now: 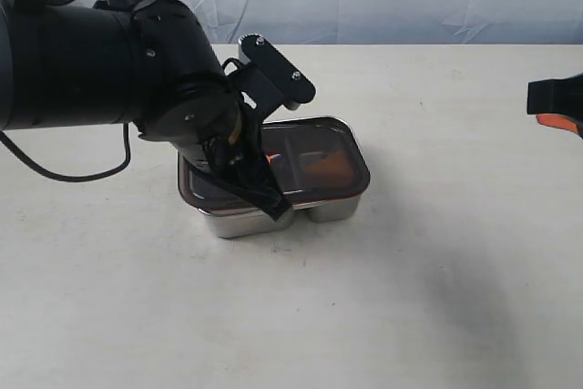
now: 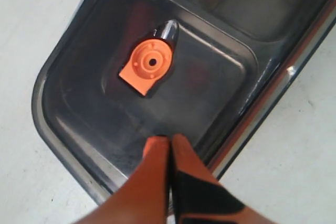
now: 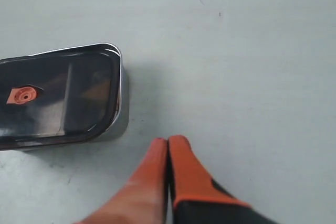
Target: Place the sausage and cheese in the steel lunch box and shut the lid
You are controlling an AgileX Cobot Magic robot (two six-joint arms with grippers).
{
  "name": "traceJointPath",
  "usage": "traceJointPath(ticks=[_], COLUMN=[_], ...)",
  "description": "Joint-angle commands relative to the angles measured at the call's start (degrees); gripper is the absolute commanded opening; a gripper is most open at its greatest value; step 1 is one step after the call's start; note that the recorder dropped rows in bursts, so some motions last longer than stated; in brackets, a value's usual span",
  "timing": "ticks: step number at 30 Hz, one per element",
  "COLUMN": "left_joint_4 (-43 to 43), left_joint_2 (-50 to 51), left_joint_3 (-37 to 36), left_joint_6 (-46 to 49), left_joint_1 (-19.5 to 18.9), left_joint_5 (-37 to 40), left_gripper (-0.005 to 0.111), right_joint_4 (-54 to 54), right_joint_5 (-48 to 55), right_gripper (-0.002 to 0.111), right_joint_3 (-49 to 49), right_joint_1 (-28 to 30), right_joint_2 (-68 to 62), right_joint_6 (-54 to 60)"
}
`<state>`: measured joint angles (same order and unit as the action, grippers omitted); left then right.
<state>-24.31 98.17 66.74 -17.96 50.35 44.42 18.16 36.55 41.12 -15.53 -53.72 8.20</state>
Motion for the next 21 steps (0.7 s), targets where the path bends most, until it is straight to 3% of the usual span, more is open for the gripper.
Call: traceJointPath(ticks=[1, 15, 21], left_joint_4=[0.5, 0.2, 0.0], left_joint_2=[0.5, 2.2, 4.5], left_joint_3=[0.1, 0.1, 0.1], left_joint_6=[0.1, 0.1, 0.1], left_joint_1=[-0.1, -0.2, -3.8], left_joint_5=[-0.7, -1.6, -2.4], left_gripper=[0.000, 0.000, 0.000], right_joint_4=[1.1, 1.5, 1.6], right_joint_5=[-2.3, -2.2, -1.8], right_gripper=[0.000, 0.000, 0.000], right_joint_3=[-0.7, -0.8, -0.8], right_joint_1=[0.1, 0.1, 0.1], right_joint_2=[0.1, 0.1, 0.1], right_joint_6=[1.1, 1.3, 1.3])
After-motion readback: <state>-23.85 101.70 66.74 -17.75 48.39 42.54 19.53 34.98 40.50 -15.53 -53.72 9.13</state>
